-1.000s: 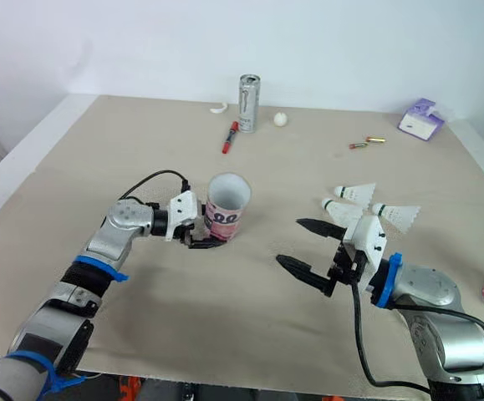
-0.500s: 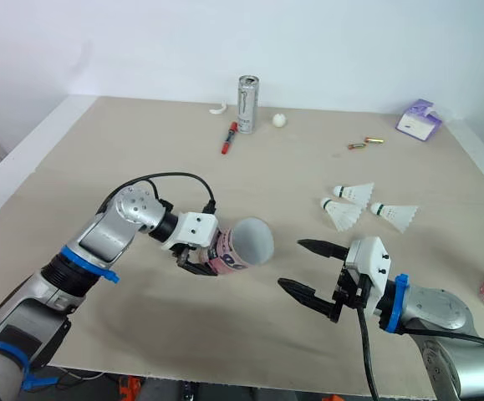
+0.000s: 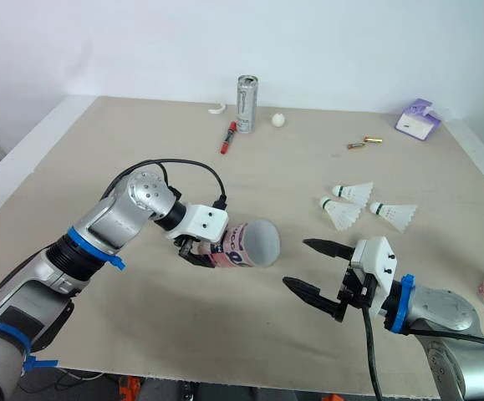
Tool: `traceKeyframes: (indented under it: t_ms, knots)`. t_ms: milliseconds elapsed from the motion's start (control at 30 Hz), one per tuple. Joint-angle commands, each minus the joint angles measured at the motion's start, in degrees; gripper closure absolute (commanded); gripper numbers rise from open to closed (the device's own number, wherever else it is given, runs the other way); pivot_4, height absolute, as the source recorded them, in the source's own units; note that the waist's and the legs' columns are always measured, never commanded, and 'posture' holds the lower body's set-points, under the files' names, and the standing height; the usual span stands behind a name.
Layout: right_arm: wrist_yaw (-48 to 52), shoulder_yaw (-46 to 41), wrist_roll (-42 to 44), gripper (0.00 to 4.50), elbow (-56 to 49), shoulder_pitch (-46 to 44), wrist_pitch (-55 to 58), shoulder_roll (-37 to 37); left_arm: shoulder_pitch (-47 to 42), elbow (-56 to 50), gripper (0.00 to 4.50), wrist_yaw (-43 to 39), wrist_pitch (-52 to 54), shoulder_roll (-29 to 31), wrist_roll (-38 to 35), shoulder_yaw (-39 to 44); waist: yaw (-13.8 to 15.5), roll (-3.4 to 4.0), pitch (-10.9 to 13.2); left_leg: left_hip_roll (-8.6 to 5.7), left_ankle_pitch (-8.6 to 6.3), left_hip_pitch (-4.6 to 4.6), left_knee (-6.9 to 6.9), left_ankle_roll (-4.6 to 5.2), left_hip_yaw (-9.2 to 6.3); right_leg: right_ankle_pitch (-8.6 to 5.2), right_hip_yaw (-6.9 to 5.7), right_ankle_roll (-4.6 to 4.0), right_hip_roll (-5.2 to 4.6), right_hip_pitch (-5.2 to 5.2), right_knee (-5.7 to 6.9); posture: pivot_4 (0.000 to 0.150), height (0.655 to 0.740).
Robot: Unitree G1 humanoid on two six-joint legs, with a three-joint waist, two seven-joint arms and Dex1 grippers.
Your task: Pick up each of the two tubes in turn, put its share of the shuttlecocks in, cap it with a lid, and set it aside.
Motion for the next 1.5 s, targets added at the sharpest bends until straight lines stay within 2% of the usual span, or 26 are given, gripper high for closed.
traceKeyframes:
  t_ms: [33, 333, 667, 833, 1033, 1500]
  knots:
    - [0.22, -1.01, 0.41, 0.0, -0.17, -1.22, -0.83, -0.43, -1.68, -0.75, 0.8, 0.03, 1.02, -0.33, -0.08, 0.53, 0.0, 0.0, 0.0, 0.0, 0.0, 0.0, 0.0, 0.0, 0.0, 0.0, 0.0, 0.0, 0.0, 0.0, 0.0, 0.15, 0.74]
    - [-0.47, -1.61, 1.74, 0.0, 0.86, -2.52, 0.83, -0.18, -1.18, 0.72, 0.8, 0.04, 2.02, -0.47, 1.51, -1.37, 0.0, 0.0, 0.0, 0.0, 0.0, -0.01, 0.0, 0.0, 0.0, 0.03, 0.02, -0.03, 0.0, 0.0, 0.0, 0.15, 0.74]
    - [-7.11, -5.01, 7.13, 0.0, 3.16, -3.64, 7.09, 2.4, -1.68, 1.29, 0.8, -0.35, 3.75, -1.43, 1.4, -1.52, 0.0, 0.01, -0.01, 0.0, 0.0, 0.0, 0.1, 0.0, -0.01, 0.04, 0.04, -0.01, 0.0, 0.04, 0.02, 0.15, 0.74]
    - [-11.37, -4.75, 3.95, 0.0, 9.07, -6.83, 8.92, 2.11, -2.36, 2.16, 0.8, -0.27, 3.7, -1.65, 1.77, -1.61, -0.01, 0.01, -0.01, 0.0, 0.0, -0.02, 0.15, 0.01, 0.01, 0.07, 0.07, 0.01, 0.01, 0.03, 0.03, 0.15, 0.74]
    - [-22.04, -3.84, 0.35, 0.0, 16.15, -14.85, 13.34, 4.47, -2.56, 1.78, 0.8, -0.47, 4.24, -1.91, 1.62, -1.33, 0.0, 0.04, -0.02, 0.0, 0.02, -0.01, 0.17, 0.04, 0.09, 0.11, 0.17, 0.05, 0.02, 0.01, 0.03, 0.15, 0.74]
    - [-28.73, -3.57, -0.64, 0.0, 23.02, -22.17, 18.74, 8.16, -2.12, 0.82, 0.8, -0.64, 5.69, -2.01, 1.51, -1.45, -0.06, 0.06, -0.02, -0.01, 0.01, -0.03, 0.17, 0.06, 0.1, 0.26, 0.25, -0.16, 0.07, -0.01, 0.04, 0.15, 0.74]
